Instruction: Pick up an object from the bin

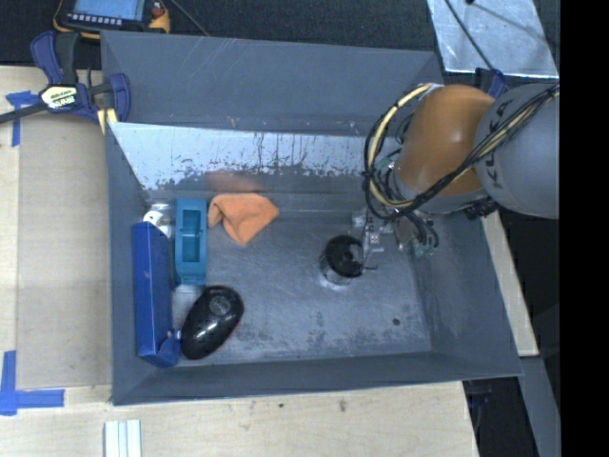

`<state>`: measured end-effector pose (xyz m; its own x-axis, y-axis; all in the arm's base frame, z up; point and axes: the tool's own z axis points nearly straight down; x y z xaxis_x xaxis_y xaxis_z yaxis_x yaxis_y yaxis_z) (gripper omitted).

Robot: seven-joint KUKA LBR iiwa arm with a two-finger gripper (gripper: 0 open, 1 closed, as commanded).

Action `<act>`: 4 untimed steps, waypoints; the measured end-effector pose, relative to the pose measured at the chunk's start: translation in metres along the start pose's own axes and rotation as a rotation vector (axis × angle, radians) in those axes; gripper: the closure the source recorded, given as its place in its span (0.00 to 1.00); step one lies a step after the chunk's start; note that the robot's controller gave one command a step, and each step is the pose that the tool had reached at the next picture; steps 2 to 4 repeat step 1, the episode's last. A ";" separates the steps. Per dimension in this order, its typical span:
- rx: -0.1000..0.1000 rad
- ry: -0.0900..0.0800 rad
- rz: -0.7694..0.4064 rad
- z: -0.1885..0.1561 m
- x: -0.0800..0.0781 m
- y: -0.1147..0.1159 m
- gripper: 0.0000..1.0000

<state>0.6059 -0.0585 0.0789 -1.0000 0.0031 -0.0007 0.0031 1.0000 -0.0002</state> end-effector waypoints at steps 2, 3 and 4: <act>0.000 -0.003 0.000 -0.100 -0.007 -0.001 1.00; 0.000 -0.003 0.000 -0.100 -0.007 -0.001 1.00; 0.000 -0.003 0.000 -0.100 -0.007 -0.001 1.00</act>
Offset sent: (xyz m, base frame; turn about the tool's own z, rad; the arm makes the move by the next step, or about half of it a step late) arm 0.0000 0.0000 0.0000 0.0000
